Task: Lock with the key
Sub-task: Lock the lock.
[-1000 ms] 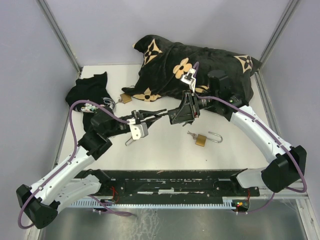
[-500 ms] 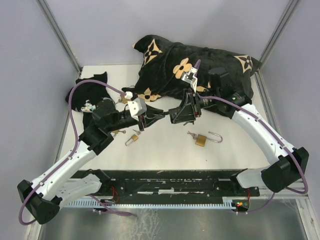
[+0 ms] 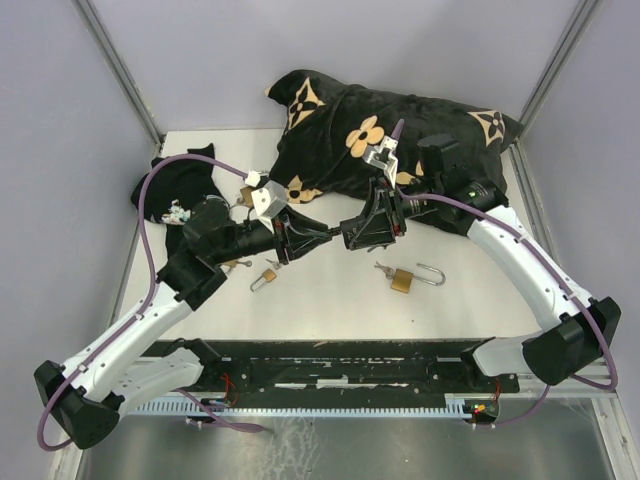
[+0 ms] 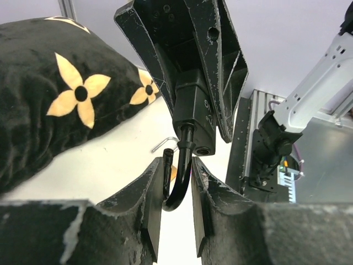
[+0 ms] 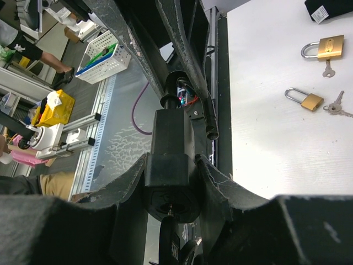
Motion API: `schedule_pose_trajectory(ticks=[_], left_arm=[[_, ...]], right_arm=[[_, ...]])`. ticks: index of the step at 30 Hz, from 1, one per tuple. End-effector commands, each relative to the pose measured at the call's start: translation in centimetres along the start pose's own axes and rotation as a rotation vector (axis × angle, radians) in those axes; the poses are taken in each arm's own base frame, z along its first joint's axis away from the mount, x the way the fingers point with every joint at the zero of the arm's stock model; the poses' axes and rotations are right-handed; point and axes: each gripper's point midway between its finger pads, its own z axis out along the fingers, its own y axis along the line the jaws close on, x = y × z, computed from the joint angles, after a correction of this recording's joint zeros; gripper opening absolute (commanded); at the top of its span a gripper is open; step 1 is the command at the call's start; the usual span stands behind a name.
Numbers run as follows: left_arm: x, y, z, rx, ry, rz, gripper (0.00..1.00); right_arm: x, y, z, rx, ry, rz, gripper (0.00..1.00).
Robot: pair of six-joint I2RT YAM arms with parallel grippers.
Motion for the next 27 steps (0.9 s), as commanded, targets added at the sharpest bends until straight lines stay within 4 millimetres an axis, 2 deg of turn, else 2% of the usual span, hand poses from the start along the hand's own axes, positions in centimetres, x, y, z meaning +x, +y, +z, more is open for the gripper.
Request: schedule_pose_trajectory(ticks=[1, 6, 8, 12, 17, 18, 21, 25, 27], left_arm=[[-1.6, -1.3, 0.1, 0.066, -0.053, -0.056, 0.32], [-1.3, -1.8, 0.2, 0.096, -0.050, -0.091, 0.29], [-1.4, -2.3, 0.2, 0.121, -0.049, -0.107, 0.18], [-1.6, -3.1, 0.5, 0.166, -0.027, -0.210, 0.04], [-2.5, -3.7, 0.7, 0.197, -0.065, -0.294, 0.06], [-2.8, -3.8, 0.6, 0.202, -0.079, -0.306, 0.07], [-3.8, -4.1, 0.1, 0.193, -0.113, -0.319, 0.22], [-4.4, -3.6, -1.2, 0.112, -0.152, -0.238, 0.51], [-4.5, -3.1, -2.1, 0.056, -0.170, -0.181, 0.62]], right_arm=[[-2.5, 4.2, -0.9, -0.085, -0.037, -0.159, 0.02], [-2.6, 4.5, -1.0, -0.089, -0.040, -0.170, 0.02], [-2.7, 4.2, -1.0, -0.083, -0.041, -0.175, 0.02], [-2.8, 3.8, -1.0, -0.075, -0.039, -0.190, 0.02], [-2.8, 3.9, -1.0, -0.079, -0.037, -0.208, 0.02], [-2.8, 4.0, -1.0, -0.079, -0.037, -0.214, 0.02], [-3.0, 4.5, -1.2, -0.089, -0.035, -0.227, 0.02], [-3.8, 5.7, -1.6, -0.123, -0.043, -0.256, 0.02], [-4.2, 6.2, -1.8, -0.134, -0.046, -0.272, 0.02]])
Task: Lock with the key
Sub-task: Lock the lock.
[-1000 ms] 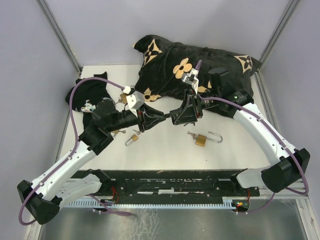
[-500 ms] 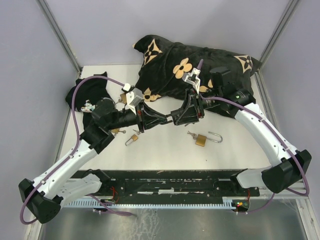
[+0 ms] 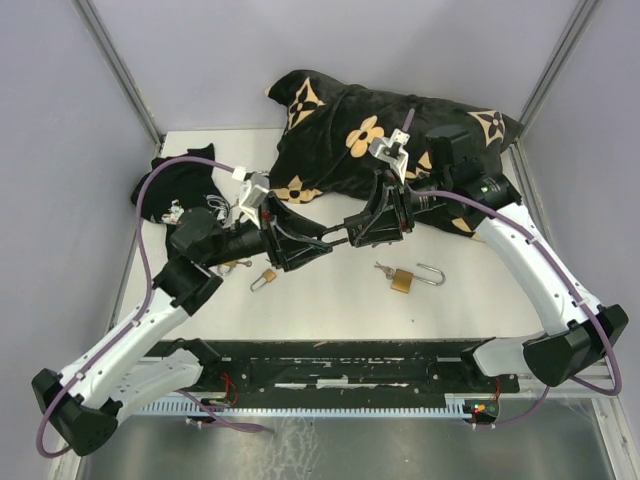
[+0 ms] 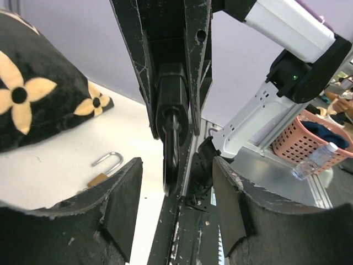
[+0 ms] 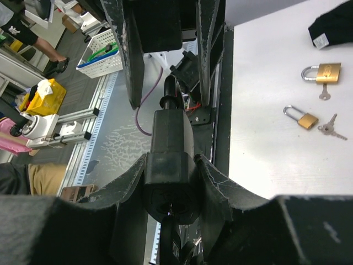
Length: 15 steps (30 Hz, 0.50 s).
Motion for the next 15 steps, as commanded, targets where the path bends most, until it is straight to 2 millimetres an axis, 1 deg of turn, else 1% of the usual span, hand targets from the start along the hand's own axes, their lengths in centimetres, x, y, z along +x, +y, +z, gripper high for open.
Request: schedule_pose_trajectory(ticks=[1, 3, 6, 11, 15], left_arm=[[-2.3, -0.9, -2.2, -0.067, -0.109, 0.141, 0.66], [-2.8, -0.8, -2.9, -0.097, -0.145, 0.188, 0.70], [-3.2, -1.0, -3.0, -0.091, -0.178, 0.211, 0.72], [-3.6, -2.4, -1.8, 0.035, -0.217, 0.183, 0.67], [-3.7, -3.2, -1.4, 0.107, -0.225, 0.166, 0.61]], right_arm=[[-3.3, 4.1, -0.7, -0.106, -0.040, -0.181, 0.02], [-3.6, 4.6, -0.8, -0.121, -0.041, -0.194, 0.02], [-3.8, 5.1, -0.9, -0.135, -0.041, -0.197, 0.02], [-3.9, 5.2, -0.9, -0.143, -0.042, -0.198, 0.02], [-3.9, 4.9, -0.9, -0.134, -0.042, -0.201, 0.02]])
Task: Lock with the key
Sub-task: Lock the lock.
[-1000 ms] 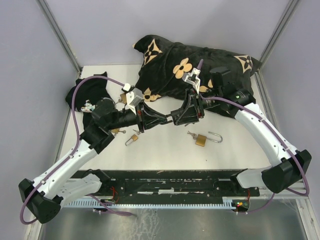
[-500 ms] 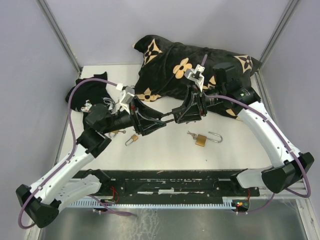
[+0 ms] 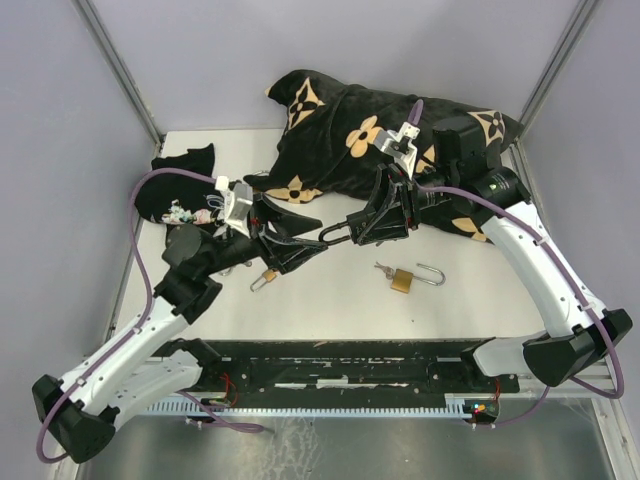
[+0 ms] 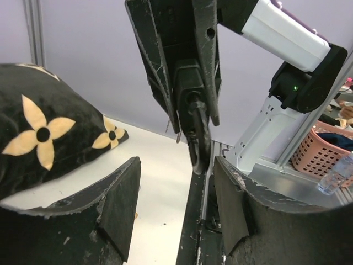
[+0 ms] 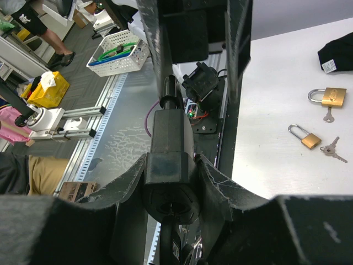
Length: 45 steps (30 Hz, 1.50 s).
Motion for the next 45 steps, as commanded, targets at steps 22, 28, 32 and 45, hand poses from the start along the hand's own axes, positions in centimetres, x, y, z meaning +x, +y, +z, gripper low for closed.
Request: schedule_pose_trajectory(ticks=[22, 28, 32, 45], left_arm=[[-0.2, -2.0, 1.1, 0.155, -0.018, -0.053, 0.19], [-0.3, -2.3, 1.3, 0.166, -0.010, -0.091, 0.03], [-0.1, -2.2, 1.6, 0.163, -0.016, -0.131, 0.03], [0.1, -2.1, 2.9, 0.140, -0.036, -0.169, 0.03]], right_arm=[[-1.7, 1.2, -0.1, -0.051, -0.019, -0.104, 0.02], [-1.4, 0.5, -0.1, -0.010, -0.011, -0.139, 0.02], [-1.3, 0.1, -0.1, 0.006, -0.004, -0.164, 0.02], [-0.4, 0.1, 0.1, 0.008, 0.017, -0.182, 0.02]])
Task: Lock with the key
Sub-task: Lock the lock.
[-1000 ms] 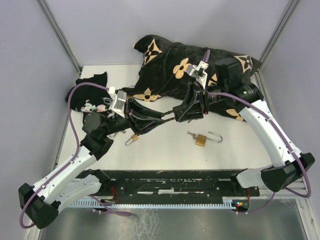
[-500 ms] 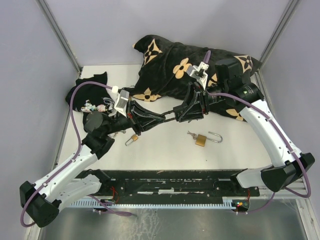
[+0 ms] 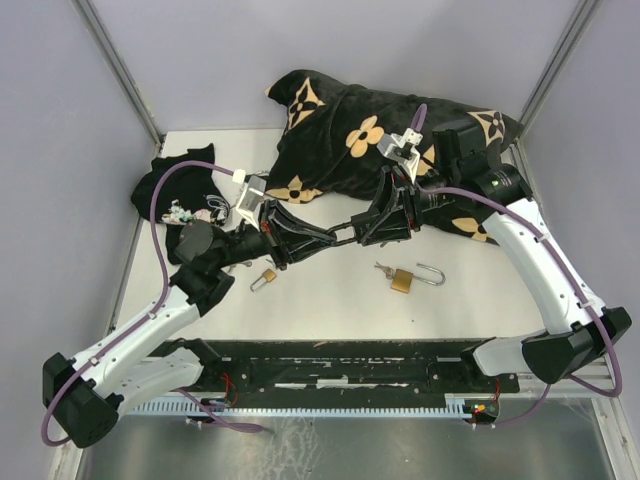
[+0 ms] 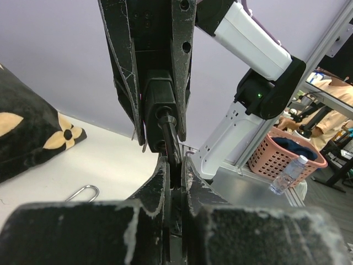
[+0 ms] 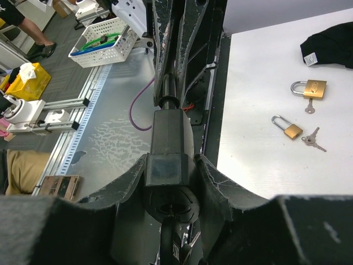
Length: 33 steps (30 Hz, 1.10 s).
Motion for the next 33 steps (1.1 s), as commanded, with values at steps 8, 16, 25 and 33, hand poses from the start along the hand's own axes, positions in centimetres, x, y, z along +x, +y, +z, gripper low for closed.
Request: schedule_pose_trajectory(ticks=[8, 16, 25, 33], left_arm=[[-1.4, -1.7, 1.7, 0.043, -0.075, 0.026, 0.03], [-0.7, -0.5, 2.0, -0.003, -0.053, 0.019, 0.03], [0.7, -0.9, 4.0, 0.037, -0.018, 0.011, 0.03], [1.1, -0.9, 5.0, 0.038, -0.084, -0.017, 0.03]], right_arm=[[-1.5, 0.7, 1.0, -0.046, -0.030, -0.070, 0.02], [-2.0, 1.3, 1.1, -0.069, -0.038, -0.068, 0.02], [-1.5, 0.6, 1.4, -0.033, -0.030, -0.052, 0.02], [-0.8, -0.5, 2.3, -0.028, -0.033, -0.017, 0.02]])
